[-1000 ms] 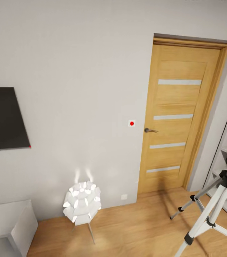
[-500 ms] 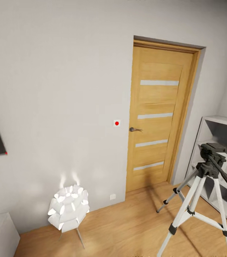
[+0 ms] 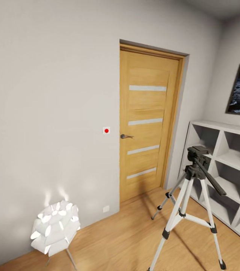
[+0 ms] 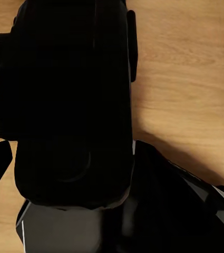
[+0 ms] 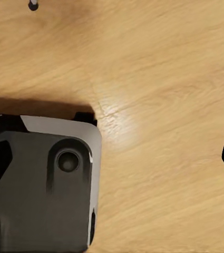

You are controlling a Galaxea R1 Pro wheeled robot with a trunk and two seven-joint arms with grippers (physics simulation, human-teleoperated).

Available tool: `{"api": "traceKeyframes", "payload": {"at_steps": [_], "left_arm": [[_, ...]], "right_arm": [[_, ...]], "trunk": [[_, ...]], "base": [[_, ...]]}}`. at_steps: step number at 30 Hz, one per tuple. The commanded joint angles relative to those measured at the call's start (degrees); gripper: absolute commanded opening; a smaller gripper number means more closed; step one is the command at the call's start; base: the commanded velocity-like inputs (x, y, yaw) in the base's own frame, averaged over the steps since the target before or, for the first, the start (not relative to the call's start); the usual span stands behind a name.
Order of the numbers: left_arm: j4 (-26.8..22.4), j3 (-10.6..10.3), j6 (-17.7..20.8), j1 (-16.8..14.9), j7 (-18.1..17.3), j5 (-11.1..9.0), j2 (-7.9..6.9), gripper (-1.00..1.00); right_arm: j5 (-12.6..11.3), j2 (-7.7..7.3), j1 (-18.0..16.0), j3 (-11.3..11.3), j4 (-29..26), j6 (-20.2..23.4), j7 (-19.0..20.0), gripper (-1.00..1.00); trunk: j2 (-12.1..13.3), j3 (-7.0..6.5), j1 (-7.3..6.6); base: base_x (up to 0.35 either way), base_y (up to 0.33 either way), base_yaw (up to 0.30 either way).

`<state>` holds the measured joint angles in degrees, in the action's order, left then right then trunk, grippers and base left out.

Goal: Attach the digital camera to the camera tripod in the bedroom.

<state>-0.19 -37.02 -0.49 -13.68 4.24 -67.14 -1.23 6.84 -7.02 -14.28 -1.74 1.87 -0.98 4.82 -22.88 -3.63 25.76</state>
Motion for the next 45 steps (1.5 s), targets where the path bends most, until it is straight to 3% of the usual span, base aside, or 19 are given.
{"api": "traceKeyframes", "payload": {"at_steps": [1, 6, 11, 45], "left_arm": [[0.0, -0.5, 0.0, 0.0, 0.1, -0.2, 0.0, -1.0], [0.0, -0.5, 0.0, 0.0, 0.0, -0.2, 0.0, -1.0], [0.0, -0.5, 0.0, 0.0, 0.0, -0.1, 0.0, -1.0], [-0.1, -0.6, 0.2, 0.0, -0.3, 0.5, 1.05, -1.0]], "right_arm": [[0.0, -0.02, 0.1, -0.2, 0.2, -0.1, 0.1, 1.0], [-3.0, -0.12, 0.8, -0.2, 0.2, 0.1, 0.1, 1.0], [-3.9, -0.11, 0.9, -0.2, 0.2, 0.1, 0.1, 1.0], [-3.9, -0.18, 0.9, -0.2, 0.1, -0.1, 0.1, 1.0]], "trunk": [[0.0, 0.0, 0.02], [0.0, -0.08, 0.02], [0.0, -0.11, 0.02], [0.0, -0.11, 0.02]], "base": [[0.0, 0.0, -0.295], [0.0, 0.0, -0.295], [0.004, 0.002, -0.295], [0.174, 0.222, -0.295]]}}
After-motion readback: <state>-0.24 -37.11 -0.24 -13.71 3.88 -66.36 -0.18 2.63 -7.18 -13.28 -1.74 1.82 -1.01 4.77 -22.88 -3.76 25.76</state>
